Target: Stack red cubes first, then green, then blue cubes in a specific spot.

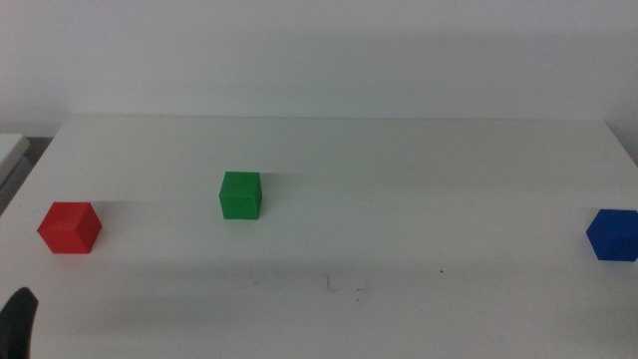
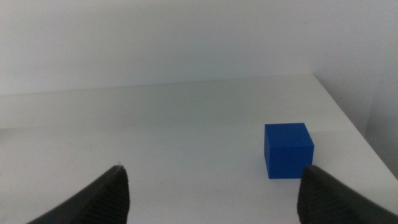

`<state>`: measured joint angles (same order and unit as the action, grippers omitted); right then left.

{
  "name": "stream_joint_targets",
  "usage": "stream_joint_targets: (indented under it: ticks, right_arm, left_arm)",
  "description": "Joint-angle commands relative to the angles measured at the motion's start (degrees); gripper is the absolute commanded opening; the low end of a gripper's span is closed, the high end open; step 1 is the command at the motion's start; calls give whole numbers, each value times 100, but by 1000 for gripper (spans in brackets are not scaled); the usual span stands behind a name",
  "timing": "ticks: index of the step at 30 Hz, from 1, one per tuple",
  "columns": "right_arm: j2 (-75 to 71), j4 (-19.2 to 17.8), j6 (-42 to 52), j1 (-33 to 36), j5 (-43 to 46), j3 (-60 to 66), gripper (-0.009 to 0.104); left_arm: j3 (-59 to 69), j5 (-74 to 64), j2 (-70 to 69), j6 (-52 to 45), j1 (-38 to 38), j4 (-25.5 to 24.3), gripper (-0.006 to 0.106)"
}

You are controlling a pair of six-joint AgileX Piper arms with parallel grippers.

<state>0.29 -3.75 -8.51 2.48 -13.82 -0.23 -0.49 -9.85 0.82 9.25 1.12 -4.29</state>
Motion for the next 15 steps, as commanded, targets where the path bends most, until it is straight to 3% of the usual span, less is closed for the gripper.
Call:
stream_joint_targets:
  ticks: [1, 6, 9, 15]
  right_arm:
    - [-29, -35, 56, -20, 69, 23, 93]
    - [-29, -35, 56, -20, 69, 23, 93]
    - [-29, -35, 56, -20, 69, 23, 93]
    - [-29, -35, 56, -20, 69, 23, 93]
  left_arm:
    - [-385, -129, 409, -3, -81, 27, 94]
    - [-2290, -1972, 2547, -27, -504, 429, 94]
    - [-3276, -3111, 3709, -27, -530, 367, 94]
    - [-4527, -4135, 5515, -27, -530, 284, 94]
